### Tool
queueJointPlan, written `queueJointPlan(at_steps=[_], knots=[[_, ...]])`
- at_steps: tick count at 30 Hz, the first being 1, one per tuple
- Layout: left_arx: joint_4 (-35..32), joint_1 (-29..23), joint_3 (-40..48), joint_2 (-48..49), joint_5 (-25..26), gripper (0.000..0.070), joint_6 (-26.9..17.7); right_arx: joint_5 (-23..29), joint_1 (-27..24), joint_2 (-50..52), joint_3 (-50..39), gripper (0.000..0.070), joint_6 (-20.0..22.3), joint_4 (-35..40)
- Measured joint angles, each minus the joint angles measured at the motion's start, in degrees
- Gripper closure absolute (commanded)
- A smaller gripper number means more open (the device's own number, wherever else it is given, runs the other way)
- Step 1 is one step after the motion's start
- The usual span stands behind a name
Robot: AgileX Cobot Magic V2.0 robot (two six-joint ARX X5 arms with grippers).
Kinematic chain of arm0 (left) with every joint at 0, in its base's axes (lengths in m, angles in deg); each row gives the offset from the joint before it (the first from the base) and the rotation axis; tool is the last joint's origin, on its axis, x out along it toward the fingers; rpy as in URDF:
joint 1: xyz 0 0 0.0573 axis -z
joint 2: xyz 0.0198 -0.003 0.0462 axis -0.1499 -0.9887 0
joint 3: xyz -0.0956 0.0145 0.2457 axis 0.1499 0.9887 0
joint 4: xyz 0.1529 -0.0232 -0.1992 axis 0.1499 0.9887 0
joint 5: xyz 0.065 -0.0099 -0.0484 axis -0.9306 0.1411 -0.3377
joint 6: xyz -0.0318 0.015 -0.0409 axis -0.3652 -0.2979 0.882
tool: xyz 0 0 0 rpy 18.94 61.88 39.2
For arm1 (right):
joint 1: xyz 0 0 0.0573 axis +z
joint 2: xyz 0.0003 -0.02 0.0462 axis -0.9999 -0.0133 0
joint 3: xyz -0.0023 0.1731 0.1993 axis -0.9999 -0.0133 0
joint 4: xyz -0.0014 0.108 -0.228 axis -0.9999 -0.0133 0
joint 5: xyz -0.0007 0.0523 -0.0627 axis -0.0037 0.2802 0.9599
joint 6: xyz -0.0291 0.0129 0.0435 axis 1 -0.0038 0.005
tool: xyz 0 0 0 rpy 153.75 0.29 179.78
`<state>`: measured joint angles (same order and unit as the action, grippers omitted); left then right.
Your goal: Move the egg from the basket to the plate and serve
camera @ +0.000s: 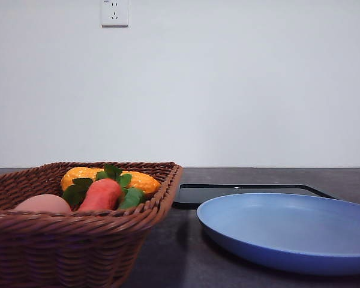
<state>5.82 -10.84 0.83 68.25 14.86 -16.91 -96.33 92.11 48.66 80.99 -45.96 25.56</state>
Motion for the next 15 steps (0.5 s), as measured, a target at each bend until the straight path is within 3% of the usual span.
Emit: queueJointPlan(at_steps=[4, 11, 15], knots=[[0.02, 0.0, 0.0, 0.0, -0.02, 0.07, 0.93, -0.09, 0.0, 0.0, 0.0, 0.07, -1.51, 0.0], [0.02, 0.0, 0.0, 0.0, 0.61, 0.07, 11.22, -0.11, 0.0, 0.0, 0.0, 0.07, -8.82, 0.0], [0.11, 0.0, 0.0, 0.0, 2.35, 0.07, 14.87, -0.13, 0.0, 0.0, 0.0, 0.07, -12.12, 0.0]])
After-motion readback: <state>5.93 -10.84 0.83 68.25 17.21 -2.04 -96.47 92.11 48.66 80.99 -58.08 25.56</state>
